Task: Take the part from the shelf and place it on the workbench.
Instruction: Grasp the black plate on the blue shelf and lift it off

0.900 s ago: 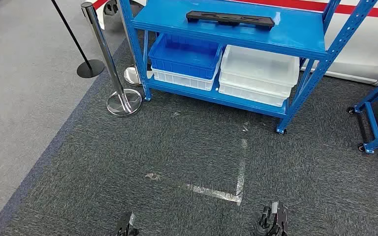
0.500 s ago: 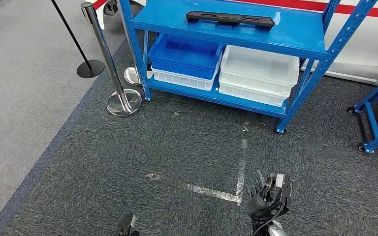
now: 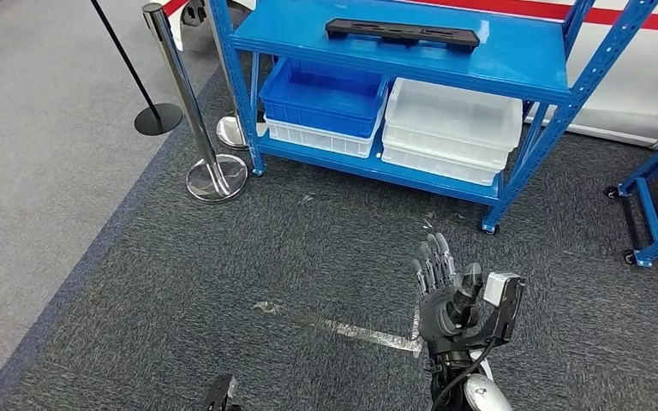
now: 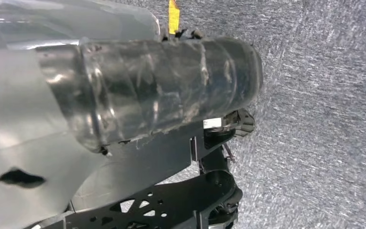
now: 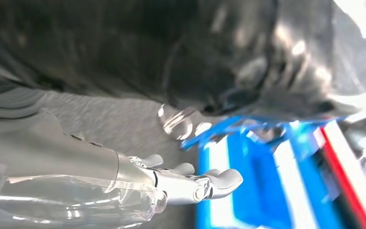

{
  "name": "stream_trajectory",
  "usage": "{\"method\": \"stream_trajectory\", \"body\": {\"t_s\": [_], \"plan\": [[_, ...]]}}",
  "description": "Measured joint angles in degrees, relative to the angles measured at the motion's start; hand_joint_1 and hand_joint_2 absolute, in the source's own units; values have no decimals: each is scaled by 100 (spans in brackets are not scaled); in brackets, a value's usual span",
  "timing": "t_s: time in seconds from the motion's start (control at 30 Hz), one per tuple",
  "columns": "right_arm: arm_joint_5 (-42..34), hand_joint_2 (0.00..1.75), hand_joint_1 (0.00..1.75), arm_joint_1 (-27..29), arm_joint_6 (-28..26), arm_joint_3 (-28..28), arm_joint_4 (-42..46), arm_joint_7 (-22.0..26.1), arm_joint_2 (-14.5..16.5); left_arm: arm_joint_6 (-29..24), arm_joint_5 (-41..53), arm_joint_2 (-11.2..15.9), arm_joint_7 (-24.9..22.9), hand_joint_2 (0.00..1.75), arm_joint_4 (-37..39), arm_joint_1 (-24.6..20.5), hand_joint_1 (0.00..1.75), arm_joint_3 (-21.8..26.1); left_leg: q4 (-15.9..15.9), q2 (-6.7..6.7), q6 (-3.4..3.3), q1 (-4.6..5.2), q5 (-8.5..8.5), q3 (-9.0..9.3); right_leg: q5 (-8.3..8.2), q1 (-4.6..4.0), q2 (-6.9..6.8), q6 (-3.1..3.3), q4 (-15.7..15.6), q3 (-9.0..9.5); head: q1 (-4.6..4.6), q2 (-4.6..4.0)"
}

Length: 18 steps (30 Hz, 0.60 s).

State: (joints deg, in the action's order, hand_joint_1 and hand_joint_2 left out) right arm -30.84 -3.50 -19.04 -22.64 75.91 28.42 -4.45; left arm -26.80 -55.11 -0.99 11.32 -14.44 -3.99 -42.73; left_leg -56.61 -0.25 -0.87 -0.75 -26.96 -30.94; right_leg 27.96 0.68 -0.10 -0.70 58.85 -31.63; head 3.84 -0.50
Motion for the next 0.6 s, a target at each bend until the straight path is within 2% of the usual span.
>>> {"method": "stream_trajectory", "body": {"t_s": [0.03,0.07,0.13,0.17,0.2,0.23,0.27,0.3,0.33,0.37,0.4,0.47,0.53,0.57,0.6], "plan": [[86,0,0,-7,-14,-43,191,-4,-14,-2,-9,2,-1,0,2,-7,0,-22,117,6,-30,-21,52,64,62,-2,1,-16,93,-42,-15,0],[179,0,0,-17,-32,-90,394,-9,-33,-4,-17,4,-3,0,5,-19,0,-49,211,12,-47,-43,93,123,175,2,3,-30,315,-150,-30,0],[368,0,0,-35,-63,-197,818,-28,-81,-4,-43,9,-8,0,15,-55,0,-124,257,17,-54,-44,102,165,439,33,5,-71,988,-516,-46,0],[456,0,0,-36,-71,-256,1034,-45,-107,-4,-56,11,-12,0,20,-71,0,-171,253,11,-46,-48,86,175,489,59,4,-99,1263,-687,-45,0],[536,0,0,-35,-73,-309,1241,-67,-136,-5,-69,13,-19,0,26,-79,0,-220,240,2,-27,-60,60,188,431,92,3,-133,1360,-779,-45,0],[616,0,0,-37,-74,-359,1450,-86,-159,-5,-79,14,-27,0,32,-81,0,-267,214,-9,3,-80,24,204,277,130,3,-173,1258,-773,-44,0],[695,0,0,-42,-74,-406,1659,-104,-183,-6,-91,15,-36,0,38,-82,0,-312,169,-21,49,-108,-27,221,52,173,2,-221,970,-669,-45,0],[773,0,0,-47,-74,-446,1849,-117,-207,-8,-99,20,-44,0,45,-83,0,-355,107,-33,110,-133,-91,224,-101,206,8,-279,660,-539,-49,0],[853,0,0,-55,-74,-493,2031,-130,-222,-11,-104,36,-52,0,56,-95,0,-391,13,-44,174,-143,-169,200,-180,224,22,-297,401,-427,-70,0],[929,0,0,-55,-74,-542,2207,-155,-240,-15,-108,52,-63,0,66,-107,0,-429,-60,-54,229,-143,-233,169,-185,227,33,-276,266,-365,-80,0],[1006,0,0,-52,-74,-588,2371,-183,-255,-19,-109,68,-77,0,74,-120,0,-471,-108,-61,267,-135,-276,138,-118,212,45,-227,258,-358,-78,0],[1155,0,0,-51,-76,-683,2693,-237,-276,-28,-110,80,-115,0,84,-139,0,-561,-138,-64,304,-142,-318,130,-66,188,54,-86,307,-373,-50,1],[1256,0,0,-63,-81,-765,2964,-281,-292,-44,-109,81,-144,0,90,-151,0,-650,-334,-36,308,-157,-420,75,-24,164,59,-1,315,-335,-19,1],[1281,0,0,-67,-85,-805,3081,-299,-301,-50,-108,81,-151,0,93,-159,0,-686,-603,-19,290,-150,-531,-57,-2,144,55,37,307,-298,-7,1],[1294,0,0,-66,-89,-839,3175,-313,-312,-54,-106,81,-152,0,95,-167,0,-718,-981,-5,255,-130,-664,-268,18,118,48,65,297,-263,2,0]]}}
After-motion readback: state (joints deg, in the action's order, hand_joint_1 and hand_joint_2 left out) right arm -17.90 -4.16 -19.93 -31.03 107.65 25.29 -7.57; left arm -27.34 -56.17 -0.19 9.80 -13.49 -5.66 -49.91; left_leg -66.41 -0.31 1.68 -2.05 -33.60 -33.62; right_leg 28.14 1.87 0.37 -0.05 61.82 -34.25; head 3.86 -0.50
